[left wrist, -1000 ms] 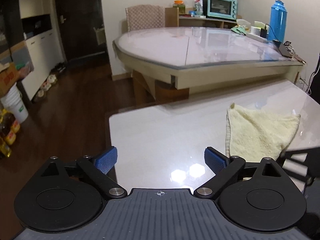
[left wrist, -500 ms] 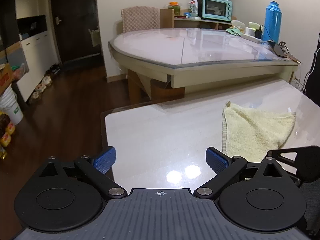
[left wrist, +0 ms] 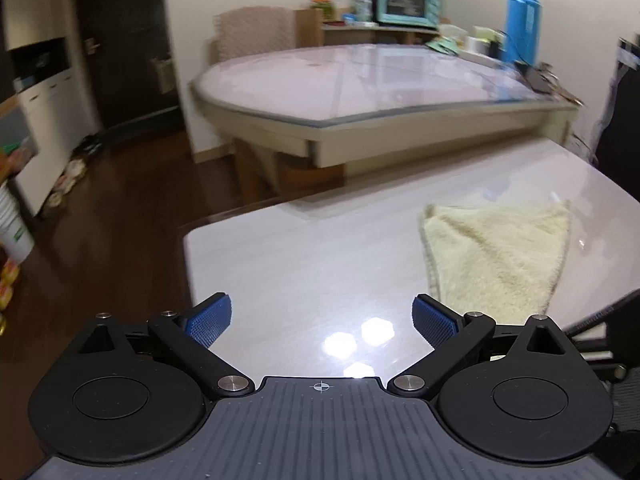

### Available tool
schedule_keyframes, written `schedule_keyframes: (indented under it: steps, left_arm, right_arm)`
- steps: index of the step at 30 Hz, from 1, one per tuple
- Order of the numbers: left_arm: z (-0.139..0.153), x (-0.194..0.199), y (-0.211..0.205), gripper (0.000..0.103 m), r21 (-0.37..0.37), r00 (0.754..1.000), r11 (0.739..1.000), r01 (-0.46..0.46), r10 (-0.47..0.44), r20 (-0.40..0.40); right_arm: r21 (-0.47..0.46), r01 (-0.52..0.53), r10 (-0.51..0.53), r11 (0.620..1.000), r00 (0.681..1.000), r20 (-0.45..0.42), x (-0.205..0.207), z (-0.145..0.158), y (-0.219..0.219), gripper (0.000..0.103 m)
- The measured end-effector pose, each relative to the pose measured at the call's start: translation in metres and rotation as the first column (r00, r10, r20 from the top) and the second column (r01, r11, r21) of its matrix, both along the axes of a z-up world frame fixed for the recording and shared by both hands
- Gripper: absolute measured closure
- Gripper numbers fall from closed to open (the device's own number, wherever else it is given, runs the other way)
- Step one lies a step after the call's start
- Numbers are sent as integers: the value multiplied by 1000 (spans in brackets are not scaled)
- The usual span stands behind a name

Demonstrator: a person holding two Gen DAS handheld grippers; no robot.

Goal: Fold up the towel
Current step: 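Lift the folded towel edge with the right tool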

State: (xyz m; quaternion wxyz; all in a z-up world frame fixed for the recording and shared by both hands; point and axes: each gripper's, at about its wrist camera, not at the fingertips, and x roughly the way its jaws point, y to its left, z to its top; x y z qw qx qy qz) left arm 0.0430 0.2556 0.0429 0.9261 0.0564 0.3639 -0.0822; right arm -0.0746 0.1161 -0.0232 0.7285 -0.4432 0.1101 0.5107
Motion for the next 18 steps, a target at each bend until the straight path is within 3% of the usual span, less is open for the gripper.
schedule_keyframes:
  steps: [4, 9, 11, 18]
  left_arm:
    - [-7, 31, -22, 3, 1, 995, 995, 100, -100, -19]
    - [-25, 68, -50, 3, 51, 980, 979, 199, -197, -38]
    - [-36, 81, -62, 3, 103, 972, 967, 231, -226, -61]
    - [-59, 95, -76, 3, 192, 966, 949, 250, -233, -110]
  right_arm:
    - [15, -97, 97, 995, 992, -80, -15, 8, -26, 96]
    - [42, -147, 152, 988, 975, -165, -26, 15, -48, 96]
    - [57, -150, 158, 987, 969, -188, -29, 18, -54, 96]
    - [110, -153, 175, 982, 958, -226, -31, 29, -61, 96]
